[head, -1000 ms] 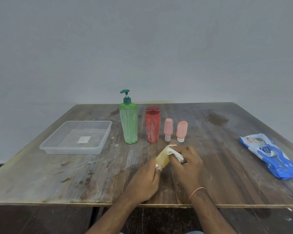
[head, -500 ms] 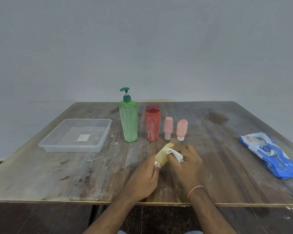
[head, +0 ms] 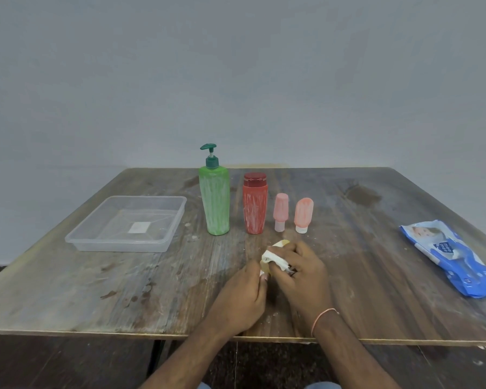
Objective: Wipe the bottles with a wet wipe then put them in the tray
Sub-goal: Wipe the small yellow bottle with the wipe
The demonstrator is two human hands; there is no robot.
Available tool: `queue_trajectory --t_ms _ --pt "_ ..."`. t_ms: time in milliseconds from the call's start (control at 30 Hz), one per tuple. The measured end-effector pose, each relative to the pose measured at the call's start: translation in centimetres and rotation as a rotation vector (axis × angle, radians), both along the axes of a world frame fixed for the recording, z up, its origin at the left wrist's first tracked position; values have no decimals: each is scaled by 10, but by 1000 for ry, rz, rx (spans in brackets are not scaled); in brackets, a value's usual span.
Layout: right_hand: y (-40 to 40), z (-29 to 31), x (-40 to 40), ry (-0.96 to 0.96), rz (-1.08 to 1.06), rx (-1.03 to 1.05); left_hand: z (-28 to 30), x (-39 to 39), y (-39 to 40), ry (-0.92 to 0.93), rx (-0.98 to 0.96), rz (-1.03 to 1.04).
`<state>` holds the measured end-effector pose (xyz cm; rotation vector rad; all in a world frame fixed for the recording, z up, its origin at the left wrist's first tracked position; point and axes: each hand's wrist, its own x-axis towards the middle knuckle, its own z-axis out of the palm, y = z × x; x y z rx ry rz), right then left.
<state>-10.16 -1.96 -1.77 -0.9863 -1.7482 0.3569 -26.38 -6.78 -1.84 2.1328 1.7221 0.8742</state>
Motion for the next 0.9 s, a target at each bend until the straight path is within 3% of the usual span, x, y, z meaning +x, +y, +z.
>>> queue_trajectory --t_ms 267,467,900 --pt "-8 2 -3 -68 164 22 5 0 -2 -105 35 -57" --pt "-3 -1 -2 -12 11 64 4 -1 -4 -101 12 -50" --pt "6 5 3 218 -246 -76 5 -5 -7 -164 -107 -59"
